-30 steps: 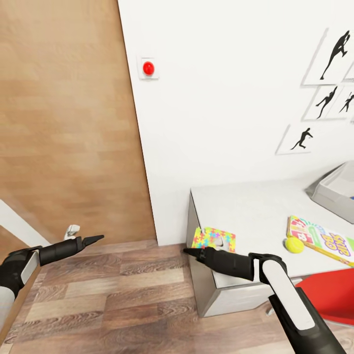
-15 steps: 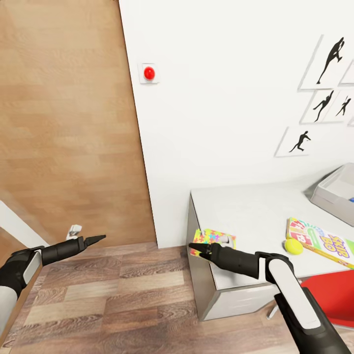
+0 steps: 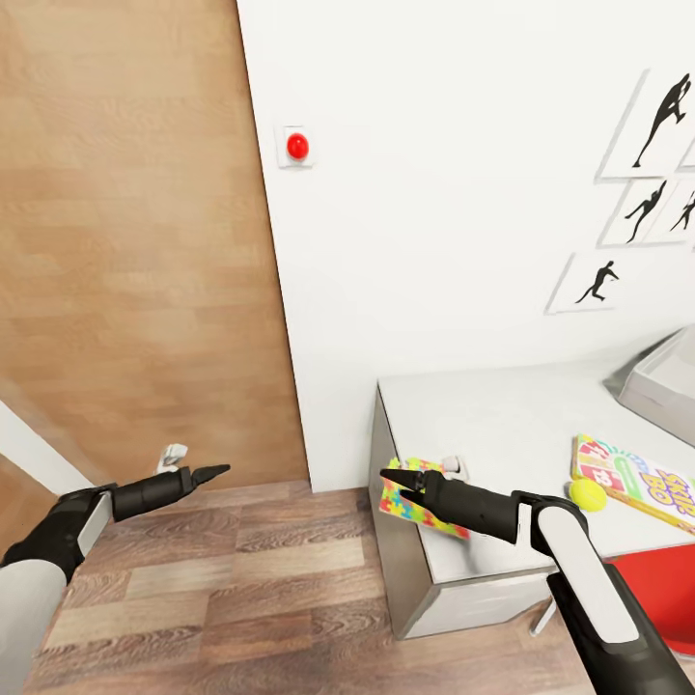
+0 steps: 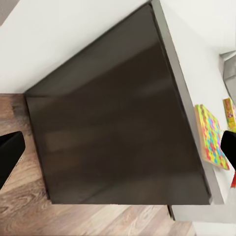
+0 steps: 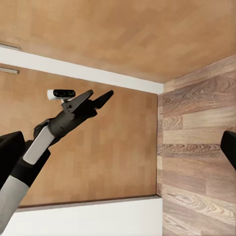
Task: Put all the toys in the child's room - the three board games (two on the bed and one on the table), the two jigsaw puzzles on the table, and the tennis ball on the table - inside the toy box on the table in the child's room.
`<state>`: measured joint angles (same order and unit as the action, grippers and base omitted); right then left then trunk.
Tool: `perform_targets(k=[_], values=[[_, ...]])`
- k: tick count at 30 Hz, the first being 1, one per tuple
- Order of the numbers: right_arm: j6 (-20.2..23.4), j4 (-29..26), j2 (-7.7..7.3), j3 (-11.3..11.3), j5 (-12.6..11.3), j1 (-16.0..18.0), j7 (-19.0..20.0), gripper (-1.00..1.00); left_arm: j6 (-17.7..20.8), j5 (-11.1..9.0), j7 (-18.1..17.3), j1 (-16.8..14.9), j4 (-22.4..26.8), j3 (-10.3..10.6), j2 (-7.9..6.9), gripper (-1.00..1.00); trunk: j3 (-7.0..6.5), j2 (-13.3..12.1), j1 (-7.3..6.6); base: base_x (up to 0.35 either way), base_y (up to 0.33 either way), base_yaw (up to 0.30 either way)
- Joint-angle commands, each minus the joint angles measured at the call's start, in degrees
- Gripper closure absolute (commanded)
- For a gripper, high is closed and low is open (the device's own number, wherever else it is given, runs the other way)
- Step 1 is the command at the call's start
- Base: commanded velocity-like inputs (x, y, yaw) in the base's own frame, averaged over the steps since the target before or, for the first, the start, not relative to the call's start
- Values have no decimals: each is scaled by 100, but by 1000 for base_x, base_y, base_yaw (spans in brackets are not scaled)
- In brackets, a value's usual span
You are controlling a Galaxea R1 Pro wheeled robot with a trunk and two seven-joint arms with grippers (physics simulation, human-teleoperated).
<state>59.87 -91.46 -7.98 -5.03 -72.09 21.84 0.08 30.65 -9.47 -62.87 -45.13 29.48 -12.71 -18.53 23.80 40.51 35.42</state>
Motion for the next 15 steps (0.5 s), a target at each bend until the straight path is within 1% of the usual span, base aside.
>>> perform_targets(k=[1,2,4,9,12,15], values=[[13,-3,-3,-2,2,4,1,-100,51,-21,69,-4,-2,-6,36,-100,6,6,3,172,65,0],[13,-3,-3,2,2,4,1,-100,52,-25,206,-4,-3,-5,89,-100,6,6,3,115,42,0],[13,-3,-2,6,2,4,1,-100,49,-35,329,-4,-3,-4,135,-100,6,6,3,75,27,0],[13,-3,-7,9,-2,4,3,-100,42,-41,442,-4,-3,-5,170,-100,6,6,3,51,10,0],[13,-3,-9,16,-5,4,7,-100,49,-31,475,-4,-3,-4,187,-100,6,6,3,190,3,0],[13,-3,-14,68,-9,4,9,-100,53,-18,495,-4,-3,-4,246,-100,6,6,3,273,1,0]])
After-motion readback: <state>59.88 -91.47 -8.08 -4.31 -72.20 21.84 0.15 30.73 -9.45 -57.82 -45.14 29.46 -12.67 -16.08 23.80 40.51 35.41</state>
